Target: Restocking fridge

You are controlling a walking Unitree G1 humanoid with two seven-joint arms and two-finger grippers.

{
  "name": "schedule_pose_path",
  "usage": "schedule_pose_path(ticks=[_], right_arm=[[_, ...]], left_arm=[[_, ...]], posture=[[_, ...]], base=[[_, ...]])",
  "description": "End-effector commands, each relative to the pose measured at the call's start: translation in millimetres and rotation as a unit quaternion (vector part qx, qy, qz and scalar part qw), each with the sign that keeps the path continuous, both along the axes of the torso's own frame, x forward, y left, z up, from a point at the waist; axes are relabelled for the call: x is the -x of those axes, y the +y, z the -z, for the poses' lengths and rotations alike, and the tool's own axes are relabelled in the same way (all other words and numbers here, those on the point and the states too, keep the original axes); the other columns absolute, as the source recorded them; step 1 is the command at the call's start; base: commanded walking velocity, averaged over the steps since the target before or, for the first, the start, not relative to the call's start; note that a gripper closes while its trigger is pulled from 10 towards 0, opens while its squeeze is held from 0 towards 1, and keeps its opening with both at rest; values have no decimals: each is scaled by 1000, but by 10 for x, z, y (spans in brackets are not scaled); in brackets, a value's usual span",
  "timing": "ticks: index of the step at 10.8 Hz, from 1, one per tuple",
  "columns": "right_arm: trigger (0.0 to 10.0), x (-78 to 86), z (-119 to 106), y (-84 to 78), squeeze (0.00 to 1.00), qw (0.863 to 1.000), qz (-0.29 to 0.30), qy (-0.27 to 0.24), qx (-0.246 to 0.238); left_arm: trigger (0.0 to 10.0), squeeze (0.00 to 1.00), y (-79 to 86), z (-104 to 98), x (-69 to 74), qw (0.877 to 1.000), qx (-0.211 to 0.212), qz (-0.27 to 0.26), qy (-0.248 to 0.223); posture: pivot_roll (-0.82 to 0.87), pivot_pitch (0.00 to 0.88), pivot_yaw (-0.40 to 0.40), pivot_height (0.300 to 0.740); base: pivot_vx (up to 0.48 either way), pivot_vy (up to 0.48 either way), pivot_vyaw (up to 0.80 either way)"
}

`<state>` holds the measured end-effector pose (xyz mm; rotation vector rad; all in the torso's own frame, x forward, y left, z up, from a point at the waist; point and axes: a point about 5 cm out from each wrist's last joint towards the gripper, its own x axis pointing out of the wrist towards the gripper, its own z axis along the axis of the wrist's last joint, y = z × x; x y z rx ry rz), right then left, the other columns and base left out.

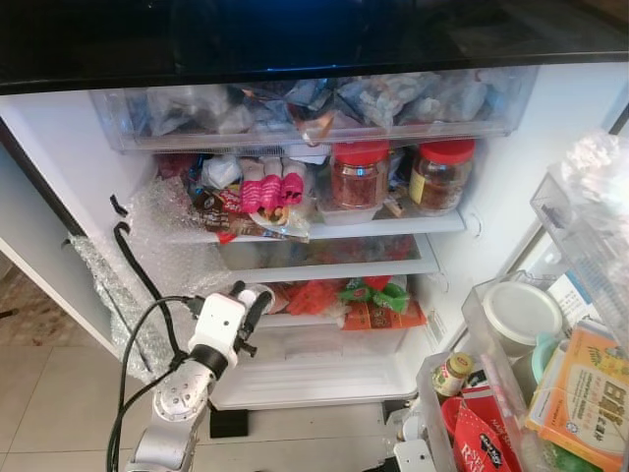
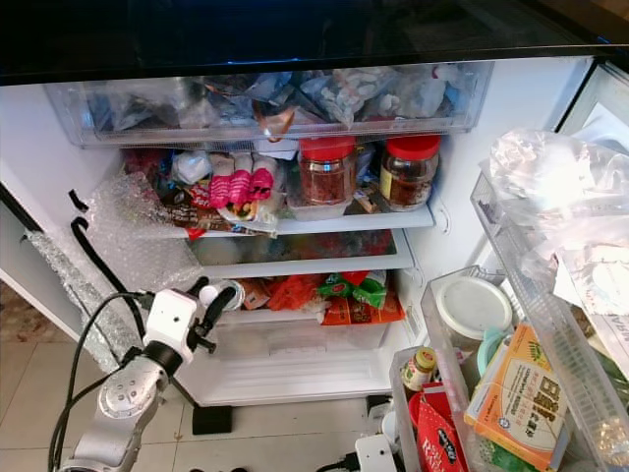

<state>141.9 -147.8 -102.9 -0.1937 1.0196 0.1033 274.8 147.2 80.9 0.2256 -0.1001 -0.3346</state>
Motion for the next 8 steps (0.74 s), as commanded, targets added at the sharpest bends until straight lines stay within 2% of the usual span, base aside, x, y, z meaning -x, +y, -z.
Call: schedule_pose_path(ticks=[1, 4, 8], right_arm=[[10000, 46, 15, 11, 0, 1000, 6, 4, -6], [10000, 1, -9, 31, 0, 999, 24, -16, -24], [10000, -3, -10, 46, 0, 999, 23, -18, -22]], left_arm=[[10000, 0, 10, -35, 29, 1000, -16, 1, -14], [10000, 0, 3, -69, 41, 1000, -13, -3, -19], [10000, 0, -22, -63, 63, 1000, -8, 0, -15]], posture=[[-111, 68, 20, 740], [-117, 85, 26, 740], [-123, 93, 38, 740]], base=[[0, 0, 0], [0, 0, 0], [0, 0, 0]])
